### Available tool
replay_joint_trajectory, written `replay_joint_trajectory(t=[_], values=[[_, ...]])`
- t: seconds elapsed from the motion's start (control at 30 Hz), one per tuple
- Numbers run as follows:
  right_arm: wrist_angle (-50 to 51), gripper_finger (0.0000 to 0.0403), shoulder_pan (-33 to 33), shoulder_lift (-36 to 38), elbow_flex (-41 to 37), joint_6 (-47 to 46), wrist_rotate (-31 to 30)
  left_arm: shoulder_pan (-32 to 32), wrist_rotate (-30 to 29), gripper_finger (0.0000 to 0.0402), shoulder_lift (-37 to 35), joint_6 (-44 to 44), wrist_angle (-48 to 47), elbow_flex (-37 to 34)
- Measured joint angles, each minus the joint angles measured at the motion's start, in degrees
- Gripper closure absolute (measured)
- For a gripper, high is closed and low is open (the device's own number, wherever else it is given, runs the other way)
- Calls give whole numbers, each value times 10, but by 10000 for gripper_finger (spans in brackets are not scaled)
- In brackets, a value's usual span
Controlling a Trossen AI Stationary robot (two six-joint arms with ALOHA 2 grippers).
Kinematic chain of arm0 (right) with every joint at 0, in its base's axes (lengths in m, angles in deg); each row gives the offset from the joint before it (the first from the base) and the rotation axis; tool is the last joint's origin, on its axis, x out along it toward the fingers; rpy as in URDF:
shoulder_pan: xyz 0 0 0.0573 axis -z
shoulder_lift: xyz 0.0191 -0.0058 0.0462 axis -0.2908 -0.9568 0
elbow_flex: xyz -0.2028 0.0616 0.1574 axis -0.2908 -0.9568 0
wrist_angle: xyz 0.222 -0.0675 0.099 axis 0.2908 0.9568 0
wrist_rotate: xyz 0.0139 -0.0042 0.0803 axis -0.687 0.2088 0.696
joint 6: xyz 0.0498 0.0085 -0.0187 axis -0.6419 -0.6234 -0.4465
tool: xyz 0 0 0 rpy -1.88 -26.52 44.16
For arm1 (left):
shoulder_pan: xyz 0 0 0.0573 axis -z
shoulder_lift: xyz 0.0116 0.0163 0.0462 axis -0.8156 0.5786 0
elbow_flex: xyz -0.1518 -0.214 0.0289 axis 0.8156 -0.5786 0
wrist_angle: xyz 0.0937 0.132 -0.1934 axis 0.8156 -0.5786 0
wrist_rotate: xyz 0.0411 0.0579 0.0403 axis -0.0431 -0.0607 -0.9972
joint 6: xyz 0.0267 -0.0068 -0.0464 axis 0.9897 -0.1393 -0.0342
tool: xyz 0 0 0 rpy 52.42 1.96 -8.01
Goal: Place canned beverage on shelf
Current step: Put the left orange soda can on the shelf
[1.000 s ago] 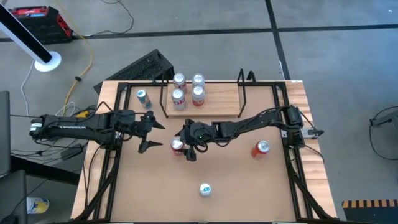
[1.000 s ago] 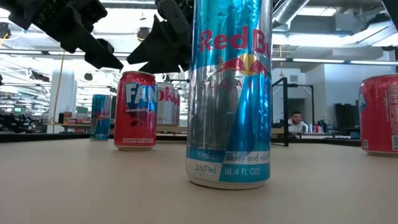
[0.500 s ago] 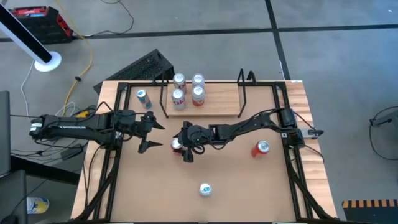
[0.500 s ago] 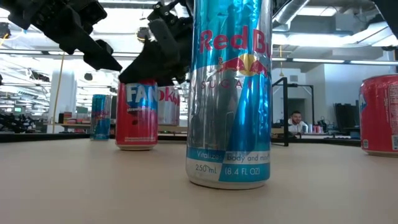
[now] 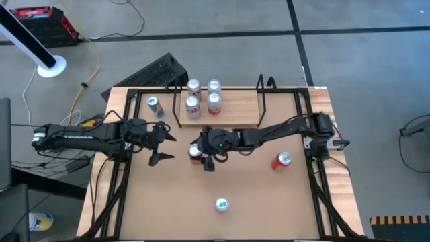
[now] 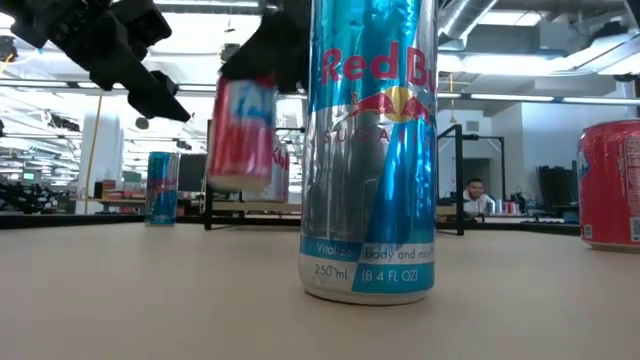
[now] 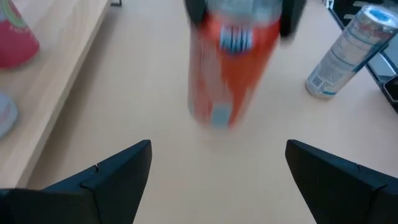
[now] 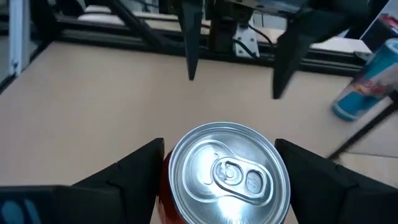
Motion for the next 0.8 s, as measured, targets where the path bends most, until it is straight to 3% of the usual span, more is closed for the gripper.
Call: replay_joint_trajectory(t=[0.23,0.4,0.57,0.63,0.8], values=[[164,96,34,119,0,18,1,0,-1,47,0,9,-18,0],[192,96,96,206,-62,19,1,0,-2,47,0,13,-21,0],[117,96,193,273,-164,26,2,0,-3,47,0,13,-35,0],[65,96,235,275,-193,44,25,0,-3,47,0,13,-36,0],[58,97,340,244,-212,50,97,0,-4,47,0,-2,-58,0]])
